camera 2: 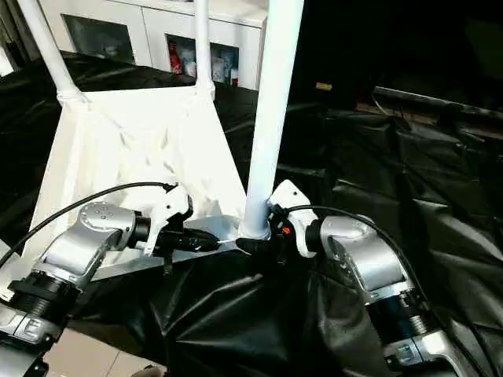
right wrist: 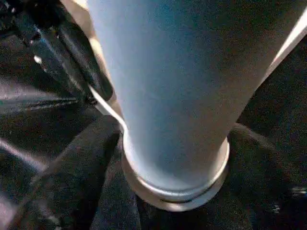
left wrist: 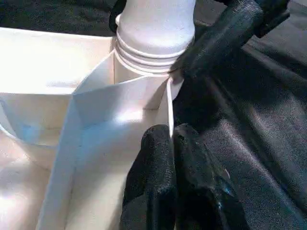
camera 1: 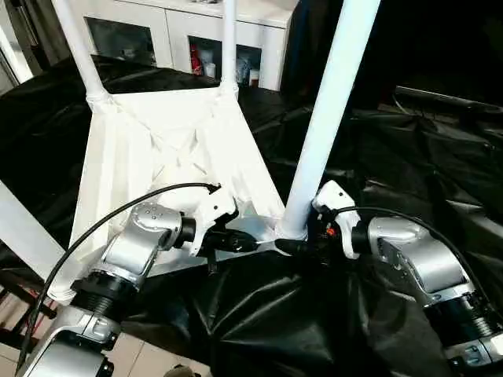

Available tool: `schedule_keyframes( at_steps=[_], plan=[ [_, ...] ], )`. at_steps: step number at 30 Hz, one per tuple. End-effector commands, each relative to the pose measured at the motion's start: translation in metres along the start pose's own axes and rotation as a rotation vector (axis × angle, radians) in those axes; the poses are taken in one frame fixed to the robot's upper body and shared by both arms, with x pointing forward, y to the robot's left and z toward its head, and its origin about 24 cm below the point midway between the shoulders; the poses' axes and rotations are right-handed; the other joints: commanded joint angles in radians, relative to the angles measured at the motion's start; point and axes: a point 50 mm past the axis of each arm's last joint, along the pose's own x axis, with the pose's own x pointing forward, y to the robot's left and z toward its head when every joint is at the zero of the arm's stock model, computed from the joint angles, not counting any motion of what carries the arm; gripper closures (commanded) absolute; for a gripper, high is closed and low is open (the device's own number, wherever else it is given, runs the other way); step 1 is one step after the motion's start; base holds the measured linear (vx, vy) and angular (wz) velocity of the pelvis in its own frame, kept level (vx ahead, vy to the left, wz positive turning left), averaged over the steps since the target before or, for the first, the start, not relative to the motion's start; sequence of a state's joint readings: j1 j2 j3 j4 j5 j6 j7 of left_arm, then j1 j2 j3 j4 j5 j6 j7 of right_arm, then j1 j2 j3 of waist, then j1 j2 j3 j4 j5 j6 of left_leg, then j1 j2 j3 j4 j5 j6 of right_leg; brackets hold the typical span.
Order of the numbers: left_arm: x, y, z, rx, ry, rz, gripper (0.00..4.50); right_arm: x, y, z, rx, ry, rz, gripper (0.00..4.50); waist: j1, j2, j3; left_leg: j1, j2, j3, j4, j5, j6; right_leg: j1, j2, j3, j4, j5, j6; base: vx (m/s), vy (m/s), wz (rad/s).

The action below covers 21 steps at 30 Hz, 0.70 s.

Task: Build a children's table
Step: Rotate leg to tighten

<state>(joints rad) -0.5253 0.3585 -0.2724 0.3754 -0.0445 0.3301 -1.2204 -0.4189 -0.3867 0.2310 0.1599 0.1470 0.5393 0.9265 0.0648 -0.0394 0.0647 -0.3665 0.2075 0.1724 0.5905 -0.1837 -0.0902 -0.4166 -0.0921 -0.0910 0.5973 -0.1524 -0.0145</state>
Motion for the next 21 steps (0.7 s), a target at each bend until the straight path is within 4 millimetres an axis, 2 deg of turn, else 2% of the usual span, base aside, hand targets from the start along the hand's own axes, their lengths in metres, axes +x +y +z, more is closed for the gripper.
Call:
schedule_keyframes(
  at_steps=[1,2,3,5,6,7,8,9,10,11,12,13,14,15,16,17,19,21],
  plan=[
    [0.023,-0.017,0.023,0.082,-0.074,-0.145,4.5,0.011,0.009,0.005,-0.01,-0.016,0.029,1.02,0.0,-0.005,-0.071,0.005,0.022,0.003,-0.069,-0.154,0.037,0.061,-0.051,0.052,-0.063,-0.26,-0.182,0.0,0.0,0.0],
    [0.024,-0.015,0.025,0.078,-0.079,-0.128,4.5,0.013,0.008,0.005,-0.004,-0.02,0.004,1.02,-0.001,-0.004,-0.071,0.005,0.022,0.002,-0.069,-0.156,0.037,0.061,-0.052,0.051,-0.063,-0.265,-0.181,0.0,0.0,0.0],
    [0.026,-0.01,0.028,0.071,-0.091,-0.075,4.5,0.017,0.004,0.005,0.019,-0.025,-0.057,1.21,-0.001,-0.004,-0.07,0.005,0.022,0.002,-0.069,-0.155,0.035,0.06,-0.052,0.052,-0.064,-0.267,-0.18,0.0,0.0,0.0],
    [0.031,-0.002,0.032,0.048,-0.106,0.014,4.5,0.024,-0.003,0.003,0.054,-0.023,-0.181,1.33,-0.008,-0.004,-0.068,0.005,0.018,0.004,-0.069,-0.169,0.018,0.055,-0.049,0.05,-0.07,-0.305,-0.174,0.0,0.0,0.0],
    [0.034,0.001,0.034,0.038,-0.108,0.047,4.5,0.028,-0.006,0.001,0.082,-0.017,-0.237,1.47,-0.005,0.007,-0.07,0.007,0.017,-0.001,-0.069,-0.183,0.005,0.057,-0.052,0.049,-0.071,-0.334,-0.161,0.0,0.0,0.0],
    [0.037,0.004,0.035,0.02,-0.111,0.087,4.5,0.032,-0.009,-0.001,0.117,-0.012,-0.301,1.58,-0.007,0.012,-0.068,0.008,0.017,0.0,-0.07,-0.19,0.002,0.055,-0.05,0.049,-0.074,-0.34,-0.159,0.0,0.0,0.0],
    [0.041,0.009,0.038,-0.003,-0.117,0.152,4.5,0.039,-0.012,-0.003,0.18,-0.011,-0.386,1.63,-0.011,0.005,-0.068,0.004,0.014,-0.002,-0.072,-0.208,-0.008,0.059,-0.05,0.046,-0.076,-0.368,-0.143,0.0,0.0,0.0],
    [0.041,0.01,0.039,-0.006,-0.118,0.16,4.5,0.039,-0.012,-0.003,0.187,-0.012,-0.395,1.66,-0.014,0.005,-0.066,0.005,0.013,0.0,-0.072,-0.212,-0.009,0.055,-0.049,0.048,-0.081,-0.379,-0.139,0.0,0.0,0.0],
    [0.044,0.012,0.04,-0.015,-0.122,0.19,4.5,0.042,-0.013,-0.004,0.217,-0.014,-0.429,1.71,-0.016,0.003,-0.069,0.005,0.013,-0.003,-0.071,-0.218,-0.011,0.057,-0.051,0.046,-0.082,-0.394,-0.131,0.0,0.0,0.0],
    [0.047,0.014,0.043,-0.026,-0.131,0.217,4.5,0.047,-0.013,-0.003,0.226,-0.024,-0.473,1.74,-0.015,0.009,-0.067,0.005,0.013,-0.004,-0.073,-0.223,-0.011,0.056,-0.051,0.045,-0.083,-0.398,-0.13,0.0,0.0,0.0],
    [0.05,0.015,0.046,-0.037,-0.139,0.244,4.5,0.051,-0.011,-0.002,0.228,-0.03,-0.503,1.74,-0.02,0.006,-0.068,0.005,0.013,-0.002,-0.071,-0.22,-0.011,0.052,-0.049,0.047,-0.085,-0.39,-0.127,0.0,0.0,0.0],
    [0.052,0.015,0.047,-0.043,-0.143,0.257,4.5,0.053,-0.011,-0.001,0.224,-0.034,-0.518,1.74,-0.02,0.006,-0.07,0.007,0.012,-0.003,-0.071,-0.216,-0.01,0.054,-0.048,0.046,-0.083,-0.381,-0.129,0.0,0.0,0.0],
    [0.055,0.014,0.05,-0.04,-0.15,0.25,4.5,0.058,-0.008,0.001,0.229,-0.043,-0.518,1.74,-0.021,0.002,-0.072,0.002,0.014,-0.004,-0.071,-0.195,-0.005,0.059,-0.049,0.046,-0.077,-0.34,-0.137,0.0,0.0,0.0],
    [0.057,0.013,0.051,-0.036,-0.153,0.243,4.5,0.06,-0.007,0.002,0.235,-0.049,-0.514,1.74,-0.022,0.004,-0.071,0.002,0.013,-0.002,-0.071,-0.185,0.004,0.057,-0.047,0.047,-0.075,-0.31,-0.145,0.0,0.0,0.0],
    [0.058,0.013,0.052,-0.036,-0.156,0.239,4.5,0.062,-0.006,0.003,0.234,-0.053,-0.505,1.41,-0.023,0.001,-0.073,0.0,0.014,-0.002,-0.071,-0.176,0.011,0.061,-0.047,0.047,-0.072,-0.286,-0.152,0.0,0.0,0.0],
    [0.059,0.011,0.052,-0.034,-0.155,0.231,4.5,0.064,-0.004,0.004,0.236,-0.064,-0.493,1.21,-0.021,0.003,-0.073,0.001,0.014,-0.002,-0.07,-0.171,0.014,0.061,-0.047,0.047,-0.07,-0.274,-0.157,0.0,0.0,0.0],
    [0.061,0.01,0.052,-0.029,-0.149,0.223,4.5,0.065,-0.003,0.008,0.259,-0.094,-0.462,1.05,-0.022,0.0,-0.073,0.0,0.014,-0.001,-0.07,-0.168,0.023,0.062,-0.048,0.047,-0.069,-0.261,-0.165,0.0,0.0,0.0],
    [0.061,0.01,0.05,-0.026,-0.144,0.224,4.5,0.063,-0.004,0.011,0.265,-0.108,-0.454,0.88,-0.021,0.004,-0.073,0.002,0.015,0.0,-0.07,-0.17,0.025,0.062,-0.049,0.048,-0.069,-0.265,-0.17,0.0,0.0,0.0]
  ],
)
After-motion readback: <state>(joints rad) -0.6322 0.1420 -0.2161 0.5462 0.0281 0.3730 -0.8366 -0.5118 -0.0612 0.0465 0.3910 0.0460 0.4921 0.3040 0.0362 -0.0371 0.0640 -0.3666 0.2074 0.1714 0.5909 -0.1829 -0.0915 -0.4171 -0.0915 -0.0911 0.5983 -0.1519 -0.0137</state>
